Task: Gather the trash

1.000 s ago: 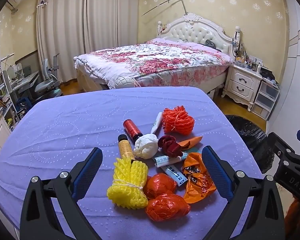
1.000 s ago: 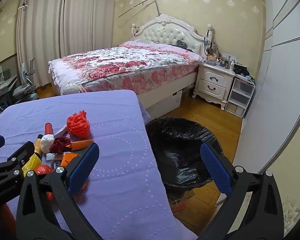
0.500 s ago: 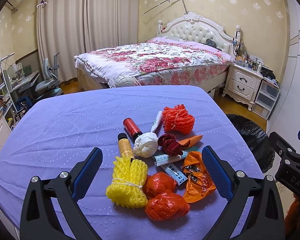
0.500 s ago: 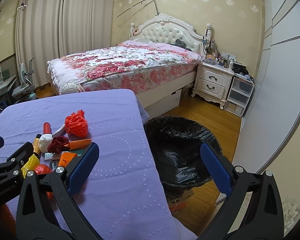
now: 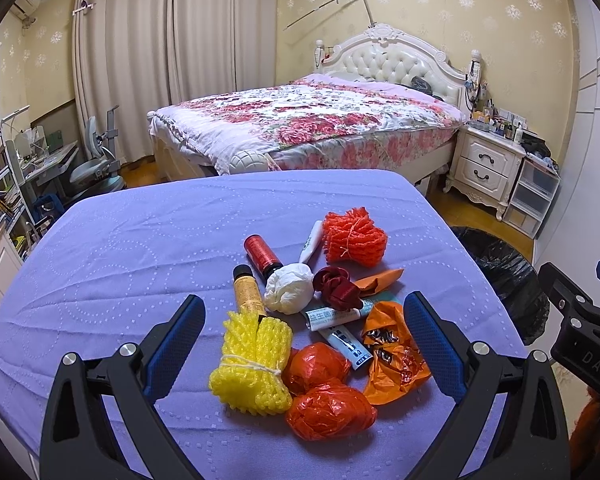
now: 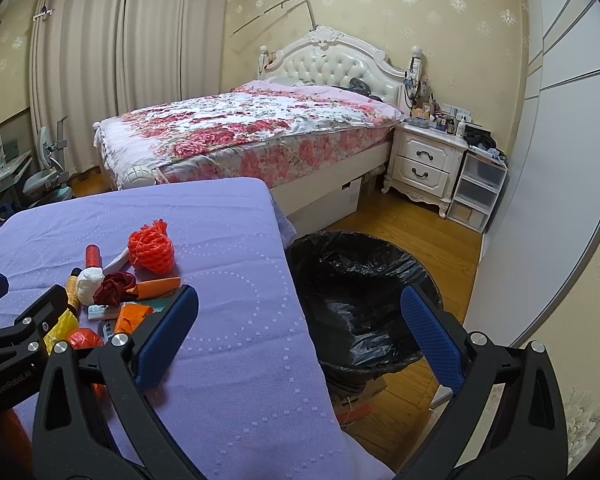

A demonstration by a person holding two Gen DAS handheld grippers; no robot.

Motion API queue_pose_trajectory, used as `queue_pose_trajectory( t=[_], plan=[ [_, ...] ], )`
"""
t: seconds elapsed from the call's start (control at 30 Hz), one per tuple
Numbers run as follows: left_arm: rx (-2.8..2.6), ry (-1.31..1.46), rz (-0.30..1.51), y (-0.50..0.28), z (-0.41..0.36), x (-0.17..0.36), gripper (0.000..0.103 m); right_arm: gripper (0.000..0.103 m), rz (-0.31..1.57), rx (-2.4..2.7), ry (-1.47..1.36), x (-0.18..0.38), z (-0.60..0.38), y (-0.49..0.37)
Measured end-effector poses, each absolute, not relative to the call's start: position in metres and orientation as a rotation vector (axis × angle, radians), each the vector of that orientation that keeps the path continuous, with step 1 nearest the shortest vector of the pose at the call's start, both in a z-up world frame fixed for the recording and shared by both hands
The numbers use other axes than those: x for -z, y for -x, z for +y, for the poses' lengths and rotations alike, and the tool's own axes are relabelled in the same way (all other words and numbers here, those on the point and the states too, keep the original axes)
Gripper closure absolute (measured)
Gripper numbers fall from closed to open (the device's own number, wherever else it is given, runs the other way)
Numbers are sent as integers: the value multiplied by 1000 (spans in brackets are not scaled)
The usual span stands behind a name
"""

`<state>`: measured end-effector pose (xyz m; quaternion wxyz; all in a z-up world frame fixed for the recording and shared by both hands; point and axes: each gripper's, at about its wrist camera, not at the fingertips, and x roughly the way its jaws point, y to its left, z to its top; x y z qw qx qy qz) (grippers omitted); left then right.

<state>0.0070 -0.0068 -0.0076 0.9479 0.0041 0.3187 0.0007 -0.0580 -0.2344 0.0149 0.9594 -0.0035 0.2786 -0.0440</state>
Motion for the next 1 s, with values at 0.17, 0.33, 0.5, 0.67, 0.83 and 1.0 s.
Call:
queue_pose_trajectory(
  t=[0.17, 0.33, 0.5, 0.67, 0.83, 1.0],
  plan=[
    [0, -10, 651, -9, -6, 10, 6, 4, 566, 90, 5, -15, -239, 58],
    [-2, -11, 651, -6, -9, 12, 6, 4, 564, 89, 7, -15, -235, 58],
    [-2, -10, 651, -6, -9, 11, 6, 4, 565, 91, 6, -15, -241, 58],
    [-2, -11, 653, -7, -10, 12, 6, 4, 565, 91, 7, -15, -242, 59],
    [-3, -12, 653, -8, -8, 15, 6, 4, 564, 91, 6, -14, -238, 58],
    [-4, -10, 654, -7, -10, 11, 6, 4, 564, 92, 5, -14, -241, 59]
  ],
)
